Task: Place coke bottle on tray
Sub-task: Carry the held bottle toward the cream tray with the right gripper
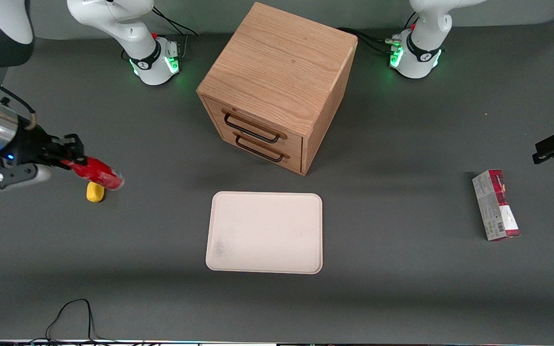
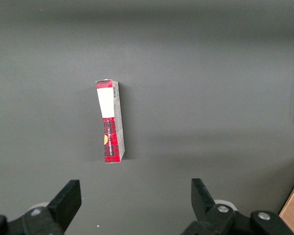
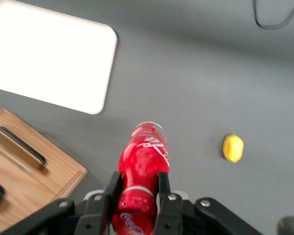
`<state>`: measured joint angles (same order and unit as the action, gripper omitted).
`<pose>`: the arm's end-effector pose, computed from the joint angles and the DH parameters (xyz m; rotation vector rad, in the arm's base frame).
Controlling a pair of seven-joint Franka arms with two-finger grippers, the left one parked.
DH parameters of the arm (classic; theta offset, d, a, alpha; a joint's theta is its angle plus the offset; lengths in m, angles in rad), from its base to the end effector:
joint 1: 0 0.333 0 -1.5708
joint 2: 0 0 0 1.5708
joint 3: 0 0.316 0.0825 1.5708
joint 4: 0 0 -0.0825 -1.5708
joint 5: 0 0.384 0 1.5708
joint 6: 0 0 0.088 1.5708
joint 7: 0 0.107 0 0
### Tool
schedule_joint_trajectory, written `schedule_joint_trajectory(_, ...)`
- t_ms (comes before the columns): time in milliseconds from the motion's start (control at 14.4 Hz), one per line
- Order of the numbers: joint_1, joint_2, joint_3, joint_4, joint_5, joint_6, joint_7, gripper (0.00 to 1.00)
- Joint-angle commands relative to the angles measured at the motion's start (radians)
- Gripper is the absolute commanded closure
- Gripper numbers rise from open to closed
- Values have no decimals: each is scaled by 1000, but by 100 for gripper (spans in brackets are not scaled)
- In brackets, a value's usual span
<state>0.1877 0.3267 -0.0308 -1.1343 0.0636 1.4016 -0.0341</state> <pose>0.6240 0.1104 0.6181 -3.0751 -0.3104 0.0966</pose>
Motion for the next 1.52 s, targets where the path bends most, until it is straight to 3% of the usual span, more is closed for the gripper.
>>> schedule_joint_trajectory(0, -24, 182, 124, 249, 15, -38, 104, 100)
schedule_joint_trajectory(277, -21, 287, 238, 254, 7, 115, 117, 100)
schedule_joint_trajectory(554, -13, 425, 365, 252, -171, 304, 120, 100)
schedule_joint_trajectory(970, 1, 586, 376, 240, -267, 517, 118, 96)
schedule_joint_trajectory(1109, 1, 606, 374, 231, -268, 543, 120, 96)
schedule_joint_trajectory(1455, -4, 603, 371, 170, -269, 580, 117, 85)
